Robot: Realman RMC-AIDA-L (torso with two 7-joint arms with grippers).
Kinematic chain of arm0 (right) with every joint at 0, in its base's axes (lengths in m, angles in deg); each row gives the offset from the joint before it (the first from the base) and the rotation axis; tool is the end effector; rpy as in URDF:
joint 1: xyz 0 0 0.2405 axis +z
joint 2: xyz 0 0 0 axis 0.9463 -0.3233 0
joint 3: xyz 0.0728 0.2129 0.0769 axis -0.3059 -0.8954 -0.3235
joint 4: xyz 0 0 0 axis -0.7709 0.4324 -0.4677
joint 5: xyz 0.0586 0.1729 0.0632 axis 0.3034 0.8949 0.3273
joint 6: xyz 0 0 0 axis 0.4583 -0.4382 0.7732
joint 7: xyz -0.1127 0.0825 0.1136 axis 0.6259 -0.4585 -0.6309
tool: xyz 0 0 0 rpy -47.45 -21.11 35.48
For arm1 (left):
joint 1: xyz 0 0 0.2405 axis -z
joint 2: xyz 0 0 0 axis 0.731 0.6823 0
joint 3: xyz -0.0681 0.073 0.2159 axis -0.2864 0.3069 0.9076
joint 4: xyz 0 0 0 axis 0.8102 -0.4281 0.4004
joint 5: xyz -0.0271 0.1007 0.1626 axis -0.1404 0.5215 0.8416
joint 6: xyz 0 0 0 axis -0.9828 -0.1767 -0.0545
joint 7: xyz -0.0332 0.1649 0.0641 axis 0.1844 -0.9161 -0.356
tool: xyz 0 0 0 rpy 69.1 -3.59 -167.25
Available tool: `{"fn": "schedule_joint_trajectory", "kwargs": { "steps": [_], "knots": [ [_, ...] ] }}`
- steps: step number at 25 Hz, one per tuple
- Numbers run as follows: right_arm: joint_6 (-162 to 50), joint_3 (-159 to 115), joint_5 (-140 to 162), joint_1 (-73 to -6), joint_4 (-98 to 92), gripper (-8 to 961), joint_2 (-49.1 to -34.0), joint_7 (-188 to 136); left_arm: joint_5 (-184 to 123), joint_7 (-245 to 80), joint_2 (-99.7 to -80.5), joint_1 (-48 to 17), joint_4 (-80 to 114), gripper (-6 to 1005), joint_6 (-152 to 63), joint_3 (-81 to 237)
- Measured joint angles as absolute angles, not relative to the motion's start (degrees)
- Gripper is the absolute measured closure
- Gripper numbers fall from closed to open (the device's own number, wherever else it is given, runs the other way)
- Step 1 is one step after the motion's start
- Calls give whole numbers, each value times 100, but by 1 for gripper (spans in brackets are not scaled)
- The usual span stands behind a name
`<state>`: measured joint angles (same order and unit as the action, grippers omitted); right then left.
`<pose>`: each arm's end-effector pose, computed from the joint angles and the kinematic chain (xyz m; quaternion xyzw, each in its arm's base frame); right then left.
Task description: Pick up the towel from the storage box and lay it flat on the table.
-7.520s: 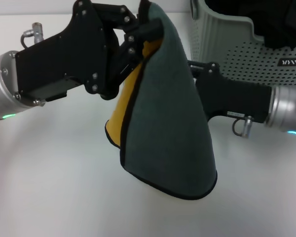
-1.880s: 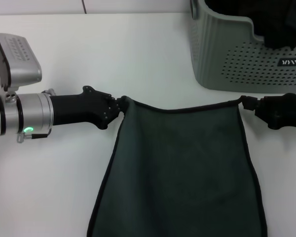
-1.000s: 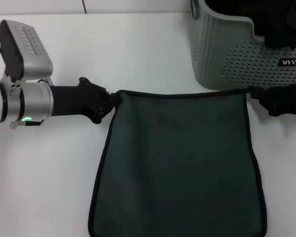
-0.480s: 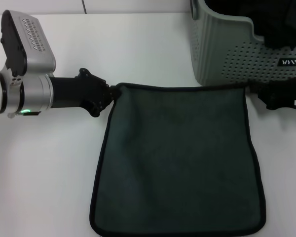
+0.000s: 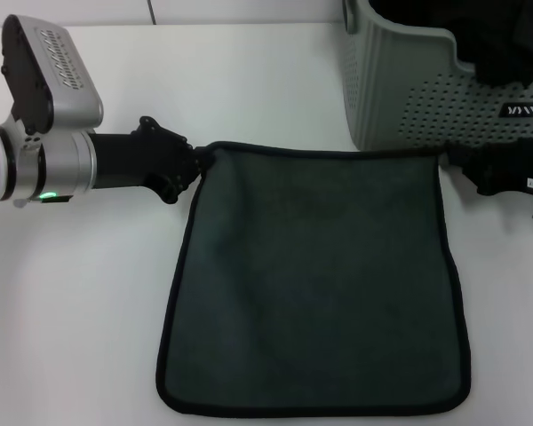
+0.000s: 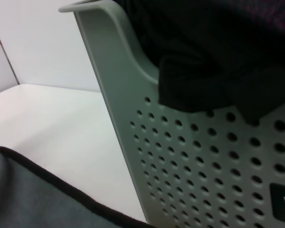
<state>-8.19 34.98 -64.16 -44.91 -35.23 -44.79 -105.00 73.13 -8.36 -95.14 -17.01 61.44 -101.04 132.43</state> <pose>0.2620 0.3731 -0.0232 -0.8858 0.2969 0.1963 0.2977 -0.2334 0.3664 -0.0433 -0.9661 -0.0836 -0.0657 0.2353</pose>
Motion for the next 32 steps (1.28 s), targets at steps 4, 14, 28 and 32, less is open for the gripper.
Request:
{"fn": "schedule_joint_trajectory", "kwargs": {
  "steps": [4,14,28,32],
  "knots": [
    [-702,3512,-6403,-4489,-3523,864,-4478,-10512,7300,-838,-9519,-1701,6153,966,-10084,13317],
    [-340,3447,-6199,-4593,-3537,814,-4466,-10555,7287,-809,-9541,-1709,6163,832,-9940,13316],
    [472,3075,-5835,-5136,-3670,363,-4414,-10494,6693,-814,-9546,-1978,6306,550,-9791,13317],
    [1213,2529,-5833,-5243,-3650,285,-4420,-10181,6284,-863,-9539,-2120,6309,488,-9856,13318]
  ]
}}
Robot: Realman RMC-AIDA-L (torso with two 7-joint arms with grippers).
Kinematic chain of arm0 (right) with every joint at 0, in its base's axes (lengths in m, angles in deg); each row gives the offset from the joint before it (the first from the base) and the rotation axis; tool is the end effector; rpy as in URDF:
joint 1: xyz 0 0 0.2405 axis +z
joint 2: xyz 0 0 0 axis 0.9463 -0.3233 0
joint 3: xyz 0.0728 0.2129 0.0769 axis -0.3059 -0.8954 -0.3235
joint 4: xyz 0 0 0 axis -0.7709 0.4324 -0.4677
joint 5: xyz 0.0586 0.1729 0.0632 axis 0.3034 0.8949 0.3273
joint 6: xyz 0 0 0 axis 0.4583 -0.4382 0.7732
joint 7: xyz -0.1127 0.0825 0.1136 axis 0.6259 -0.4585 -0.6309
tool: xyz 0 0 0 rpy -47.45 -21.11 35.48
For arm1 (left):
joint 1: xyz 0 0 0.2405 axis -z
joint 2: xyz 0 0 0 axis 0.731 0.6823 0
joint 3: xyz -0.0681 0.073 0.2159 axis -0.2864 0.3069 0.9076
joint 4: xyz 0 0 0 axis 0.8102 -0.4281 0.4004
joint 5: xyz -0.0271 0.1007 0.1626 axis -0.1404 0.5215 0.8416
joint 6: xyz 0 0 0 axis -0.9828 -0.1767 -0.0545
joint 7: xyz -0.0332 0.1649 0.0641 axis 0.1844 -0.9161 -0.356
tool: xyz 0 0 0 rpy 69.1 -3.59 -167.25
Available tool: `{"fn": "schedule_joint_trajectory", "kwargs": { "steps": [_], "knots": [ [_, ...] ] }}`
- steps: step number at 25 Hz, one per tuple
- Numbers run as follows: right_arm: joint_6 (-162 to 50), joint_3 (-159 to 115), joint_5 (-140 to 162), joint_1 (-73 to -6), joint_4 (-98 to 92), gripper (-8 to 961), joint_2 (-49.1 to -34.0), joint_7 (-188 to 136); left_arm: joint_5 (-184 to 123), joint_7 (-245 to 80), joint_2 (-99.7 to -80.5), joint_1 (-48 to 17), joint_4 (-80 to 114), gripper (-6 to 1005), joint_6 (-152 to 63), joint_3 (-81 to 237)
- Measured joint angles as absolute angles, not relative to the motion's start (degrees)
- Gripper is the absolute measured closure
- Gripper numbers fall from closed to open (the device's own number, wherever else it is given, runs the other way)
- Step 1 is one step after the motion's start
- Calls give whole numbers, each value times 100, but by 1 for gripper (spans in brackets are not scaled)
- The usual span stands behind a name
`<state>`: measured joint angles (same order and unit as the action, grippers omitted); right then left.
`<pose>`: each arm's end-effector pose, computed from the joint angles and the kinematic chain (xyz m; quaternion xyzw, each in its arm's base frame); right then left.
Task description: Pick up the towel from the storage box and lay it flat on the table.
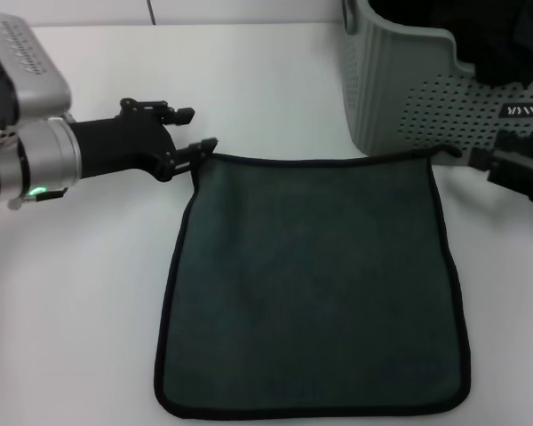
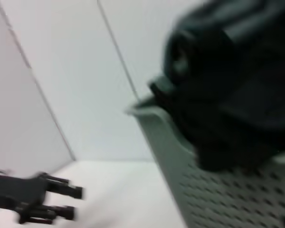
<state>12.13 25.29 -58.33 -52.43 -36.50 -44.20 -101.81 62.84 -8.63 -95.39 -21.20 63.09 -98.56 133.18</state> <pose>0.2596 0.3282 0.0156 -0.8597 0.2928 0.3255 0.2630 -0.2327 0.3682 -0.0288 -0.9414 -0.1257 -0.1298 0.2850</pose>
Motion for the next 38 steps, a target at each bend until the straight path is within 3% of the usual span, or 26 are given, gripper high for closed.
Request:
{"fn": "schedule_joint_trajectory", "kwargs": {
  "steps": [20,38],
  "knots": [
    [5511,2329,-6164,-4963,-3956,298,-4355,-9025,4753,-1680,-9515,-2470,6124,492,-14042,13312],
    [5707,2380,-6360,-4750,-4099,299,-4400,-9042,4594,-1723,-9504,-2429,5826,494,-14748,13373]
  ]
}}
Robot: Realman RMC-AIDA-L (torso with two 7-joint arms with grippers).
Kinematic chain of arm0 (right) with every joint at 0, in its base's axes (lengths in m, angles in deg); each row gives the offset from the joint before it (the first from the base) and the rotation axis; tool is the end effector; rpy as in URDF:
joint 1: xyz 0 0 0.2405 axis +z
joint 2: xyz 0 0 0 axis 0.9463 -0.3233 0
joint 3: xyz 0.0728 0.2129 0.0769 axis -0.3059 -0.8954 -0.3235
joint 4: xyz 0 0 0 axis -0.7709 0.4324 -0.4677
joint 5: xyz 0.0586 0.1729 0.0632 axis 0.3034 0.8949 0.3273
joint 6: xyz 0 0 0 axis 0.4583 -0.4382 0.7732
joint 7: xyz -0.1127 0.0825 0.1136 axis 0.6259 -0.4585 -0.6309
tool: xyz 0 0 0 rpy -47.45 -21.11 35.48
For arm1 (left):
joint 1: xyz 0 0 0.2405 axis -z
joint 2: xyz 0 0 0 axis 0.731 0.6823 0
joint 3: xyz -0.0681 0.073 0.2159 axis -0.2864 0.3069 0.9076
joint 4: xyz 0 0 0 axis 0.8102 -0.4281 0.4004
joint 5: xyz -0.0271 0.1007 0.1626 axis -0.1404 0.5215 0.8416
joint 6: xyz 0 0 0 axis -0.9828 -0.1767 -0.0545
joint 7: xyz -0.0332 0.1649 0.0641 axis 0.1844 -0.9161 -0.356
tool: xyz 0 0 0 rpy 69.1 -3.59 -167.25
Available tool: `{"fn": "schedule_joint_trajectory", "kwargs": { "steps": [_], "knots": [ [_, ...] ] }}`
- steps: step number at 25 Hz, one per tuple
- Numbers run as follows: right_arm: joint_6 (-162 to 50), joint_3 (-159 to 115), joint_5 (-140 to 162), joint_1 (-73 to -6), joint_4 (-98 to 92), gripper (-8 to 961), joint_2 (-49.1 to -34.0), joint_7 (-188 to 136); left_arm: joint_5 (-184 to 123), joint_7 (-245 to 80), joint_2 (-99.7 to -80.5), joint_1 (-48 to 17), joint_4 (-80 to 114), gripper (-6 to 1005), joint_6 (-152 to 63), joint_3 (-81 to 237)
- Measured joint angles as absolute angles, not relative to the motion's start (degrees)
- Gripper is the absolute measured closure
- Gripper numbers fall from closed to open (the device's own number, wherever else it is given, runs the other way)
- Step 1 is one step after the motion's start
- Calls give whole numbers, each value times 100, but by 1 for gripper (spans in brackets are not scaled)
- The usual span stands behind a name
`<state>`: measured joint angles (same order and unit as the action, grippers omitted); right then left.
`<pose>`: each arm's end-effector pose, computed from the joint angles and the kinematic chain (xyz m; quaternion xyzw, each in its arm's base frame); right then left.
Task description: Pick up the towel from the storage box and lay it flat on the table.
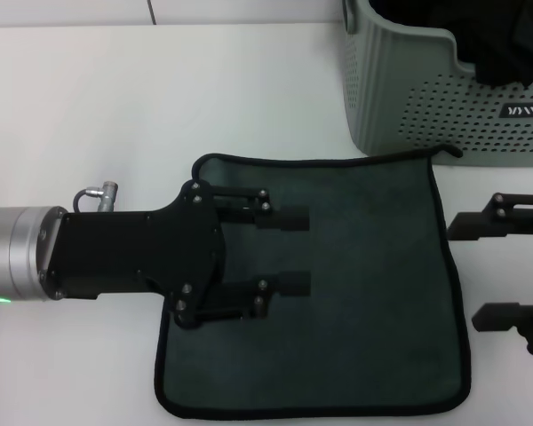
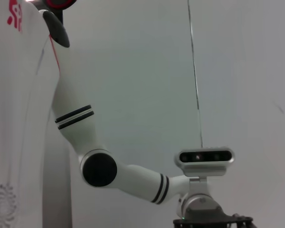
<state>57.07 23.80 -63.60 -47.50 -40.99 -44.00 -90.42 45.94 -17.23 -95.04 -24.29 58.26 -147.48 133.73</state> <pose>0.1665 0.2311 0.0340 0.9013 0.0172 -0.4313 0.0363 -0.1531 0.2391 -0.0122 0.9109 -0.0022 0.4121 0.0180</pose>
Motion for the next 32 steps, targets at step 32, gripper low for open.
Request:
{"fn": "schedule_joint_trajectory", "kwargs": {
  "steps": [32],
  "knots": [
    [5395,2390,-6364,-4652,-4040,299,-4424,-9065,4445,-2084,-9504,-2509,5812,497,-14729,13326]
  ]
}}
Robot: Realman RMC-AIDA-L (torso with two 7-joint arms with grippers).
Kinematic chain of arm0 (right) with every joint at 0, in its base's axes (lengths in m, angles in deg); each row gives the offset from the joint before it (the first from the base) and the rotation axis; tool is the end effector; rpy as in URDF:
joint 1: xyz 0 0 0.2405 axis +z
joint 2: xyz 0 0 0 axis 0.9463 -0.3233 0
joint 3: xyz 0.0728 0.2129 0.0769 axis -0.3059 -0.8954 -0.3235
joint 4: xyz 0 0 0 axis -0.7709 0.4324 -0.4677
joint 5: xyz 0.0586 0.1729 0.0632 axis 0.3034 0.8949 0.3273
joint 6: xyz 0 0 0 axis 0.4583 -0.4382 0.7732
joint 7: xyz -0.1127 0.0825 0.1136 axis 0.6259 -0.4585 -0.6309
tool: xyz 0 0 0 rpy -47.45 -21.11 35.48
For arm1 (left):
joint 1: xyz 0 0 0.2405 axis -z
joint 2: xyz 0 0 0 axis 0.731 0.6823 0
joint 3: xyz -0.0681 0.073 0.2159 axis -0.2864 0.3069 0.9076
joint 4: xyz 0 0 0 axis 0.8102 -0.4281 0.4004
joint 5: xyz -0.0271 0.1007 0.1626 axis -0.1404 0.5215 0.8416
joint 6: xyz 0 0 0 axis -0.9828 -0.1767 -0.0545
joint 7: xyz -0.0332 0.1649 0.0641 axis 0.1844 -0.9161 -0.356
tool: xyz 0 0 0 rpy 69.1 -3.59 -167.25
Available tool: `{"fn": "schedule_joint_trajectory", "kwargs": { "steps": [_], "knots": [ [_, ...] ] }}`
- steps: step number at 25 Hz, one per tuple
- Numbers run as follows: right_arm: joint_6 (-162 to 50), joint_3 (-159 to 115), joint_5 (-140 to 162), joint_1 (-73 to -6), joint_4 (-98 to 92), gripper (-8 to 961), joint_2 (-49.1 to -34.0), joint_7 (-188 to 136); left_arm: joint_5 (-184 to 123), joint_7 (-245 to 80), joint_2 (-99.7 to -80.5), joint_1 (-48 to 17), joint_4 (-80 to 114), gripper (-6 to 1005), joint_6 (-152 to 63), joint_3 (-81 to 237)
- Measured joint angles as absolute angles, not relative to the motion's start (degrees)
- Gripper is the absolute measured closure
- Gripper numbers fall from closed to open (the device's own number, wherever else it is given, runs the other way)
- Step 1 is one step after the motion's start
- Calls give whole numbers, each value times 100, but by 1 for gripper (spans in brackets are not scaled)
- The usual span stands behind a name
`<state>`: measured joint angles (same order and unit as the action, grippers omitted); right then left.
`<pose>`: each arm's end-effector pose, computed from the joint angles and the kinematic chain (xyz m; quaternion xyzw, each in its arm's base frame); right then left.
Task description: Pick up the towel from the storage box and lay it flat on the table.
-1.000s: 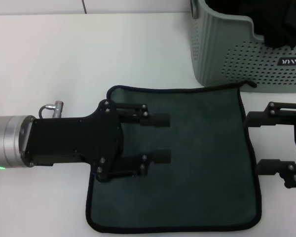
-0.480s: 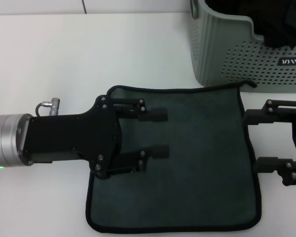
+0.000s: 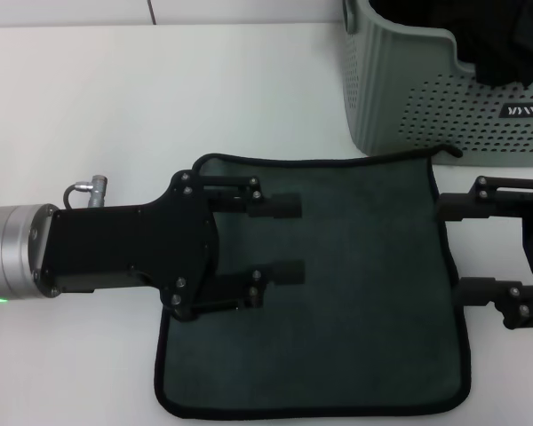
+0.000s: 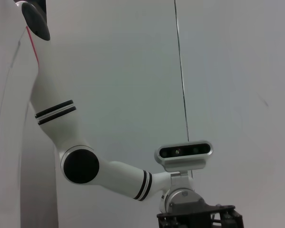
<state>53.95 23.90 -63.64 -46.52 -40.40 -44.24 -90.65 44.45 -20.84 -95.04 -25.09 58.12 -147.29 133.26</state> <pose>0.1642 0.2420 0.0287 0.9049 0.0077 -0.4251 0.0207 -0.1545 0.2403 -0.0085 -0.9057 0.0242 -0.4232 0.0097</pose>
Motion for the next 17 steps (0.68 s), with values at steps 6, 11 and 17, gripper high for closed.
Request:
{"fn": "schedule_joint_trajectory", "kwargs": {
  "steps": [6,11,17],
  "knots": [
    [5391,2390,-6365,-4653,-3986,298,-4427,-9067,4442,-2054,-9498,-2470,5810,496,-14729,13327],
    [5391,2402,-6365,-4660,-3971,298,-4427,-9040,4446,-2053,-9497,-2465,5810,497,-14730,13326],
    [5276,2453,-6364,-4695,-3945,298,-4427,-9034,4458,-2074,-9497,-2476,5810,497,-14739,13337]
  ]
}}
